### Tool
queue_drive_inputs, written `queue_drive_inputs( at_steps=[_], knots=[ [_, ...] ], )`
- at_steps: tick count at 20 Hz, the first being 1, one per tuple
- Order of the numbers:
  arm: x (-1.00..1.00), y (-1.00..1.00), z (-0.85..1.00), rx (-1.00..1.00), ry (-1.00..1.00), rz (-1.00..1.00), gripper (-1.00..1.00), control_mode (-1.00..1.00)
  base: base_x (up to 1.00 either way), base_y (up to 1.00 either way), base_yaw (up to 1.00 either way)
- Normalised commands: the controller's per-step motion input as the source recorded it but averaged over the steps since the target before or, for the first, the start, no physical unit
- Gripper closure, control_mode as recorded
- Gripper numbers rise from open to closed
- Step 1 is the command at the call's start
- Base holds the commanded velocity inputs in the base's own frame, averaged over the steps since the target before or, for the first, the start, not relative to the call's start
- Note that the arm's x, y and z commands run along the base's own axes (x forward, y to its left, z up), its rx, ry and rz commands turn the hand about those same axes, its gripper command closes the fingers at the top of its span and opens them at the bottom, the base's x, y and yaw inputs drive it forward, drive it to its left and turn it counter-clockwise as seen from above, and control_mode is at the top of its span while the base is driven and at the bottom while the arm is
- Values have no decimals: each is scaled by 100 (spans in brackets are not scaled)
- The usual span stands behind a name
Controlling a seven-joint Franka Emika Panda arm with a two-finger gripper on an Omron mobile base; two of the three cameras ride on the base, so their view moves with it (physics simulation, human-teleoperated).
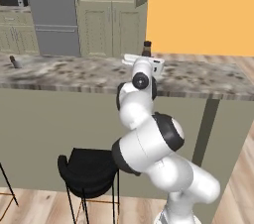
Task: Move the syrup bottle and condiment bottle from the cabinet to the dining counter.
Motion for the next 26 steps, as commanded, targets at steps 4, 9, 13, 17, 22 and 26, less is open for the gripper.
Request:
queue_drive_inputs(
  at_steps=[4, 9, 13, 17, 22, 26],
  knots=[
    [-2, -1, -16, 0, 0, 0, -100, -100, 0, 0, 0],
    [-13, -3, 0, 0, 0, 0, -100, -100, 0, 0, 0],
    [-31, 0, 7, 0, 0, 0, -100, -100, 0, 0, 0],
    [-48, 0, 35, 0, -2, 0, -100, -100, 0, 0, 0],
    [-67, 0, 60, 0, -5, 0, -100, -100, 0, 0, 0],
    [-87, 0, 91, 0, -8, 0, -100, -100, 0, 0, 0]
  ],
)
